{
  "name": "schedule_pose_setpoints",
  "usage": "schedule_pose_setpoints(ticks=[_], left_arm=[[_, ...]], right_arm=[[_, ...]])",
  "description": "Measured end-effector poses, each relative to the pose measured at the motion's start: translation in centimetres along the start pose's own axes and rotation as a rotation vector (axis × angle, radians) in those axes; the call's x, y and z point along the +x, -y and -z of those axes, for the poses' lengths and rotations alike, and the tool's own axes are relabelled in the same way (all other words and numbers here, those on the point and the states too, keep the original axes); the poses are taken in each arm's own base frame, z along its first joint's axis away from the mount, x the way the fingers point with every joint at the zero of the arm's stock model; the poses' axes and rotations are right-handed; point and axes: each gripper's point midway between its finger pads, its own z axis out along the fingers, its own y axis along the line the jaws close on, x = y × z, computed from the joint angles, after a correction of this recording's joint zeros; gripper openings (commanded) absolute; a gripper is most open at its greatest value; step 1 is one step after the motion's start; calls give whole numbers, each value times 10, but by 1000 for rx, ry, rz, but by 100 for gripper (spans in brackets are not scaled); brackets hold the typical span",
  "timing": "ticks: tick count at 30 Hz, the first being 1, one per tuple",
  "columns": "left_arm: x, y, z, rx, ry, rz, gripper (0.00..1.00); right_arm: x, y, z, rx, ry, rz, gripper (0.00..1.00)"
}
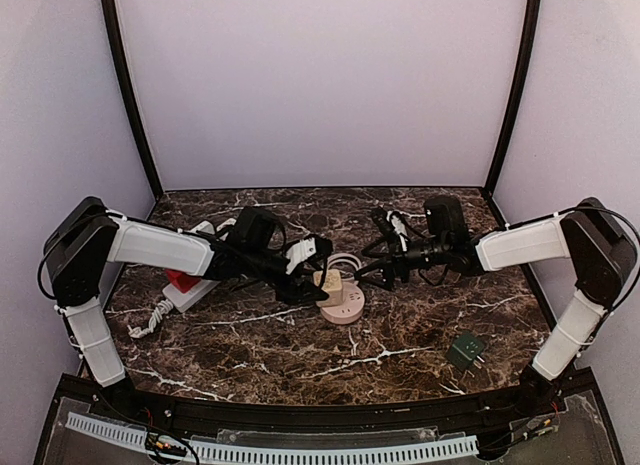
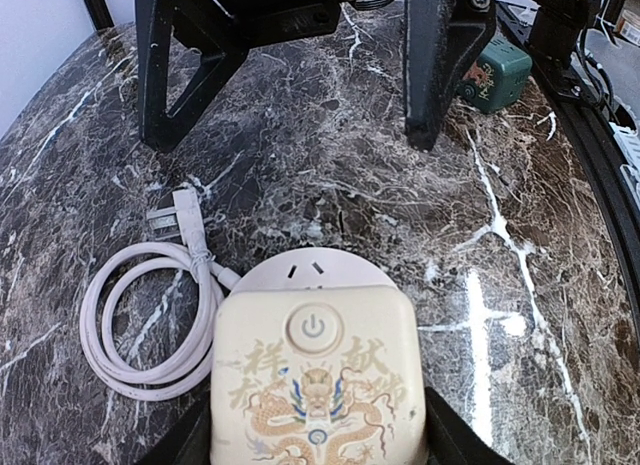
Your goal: Insert the plug
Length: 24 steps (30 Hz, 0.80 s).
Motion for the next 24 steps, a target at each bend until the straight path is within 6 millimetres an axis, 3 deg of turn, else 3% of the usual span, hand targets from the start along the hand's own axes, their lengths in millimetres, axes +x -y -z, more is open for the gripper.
schedule_pose_setpoints(ticks=[10,17,22,24], left_arm=[[1,-13,-11,41,-43,4,1],[3,-12,-18,96,-77,-45,1],[3,-12,-23,101,-101,-35,1],[5,-11,-24,93,-108,-33,1]], right_arm=[[7,4,-5,-1,-31,-31,96],[13,7,-4,15,-62,-60,92],[8,10,-10,33,-76,-63,78],[8,6,-15,16,-80,-68,83]])
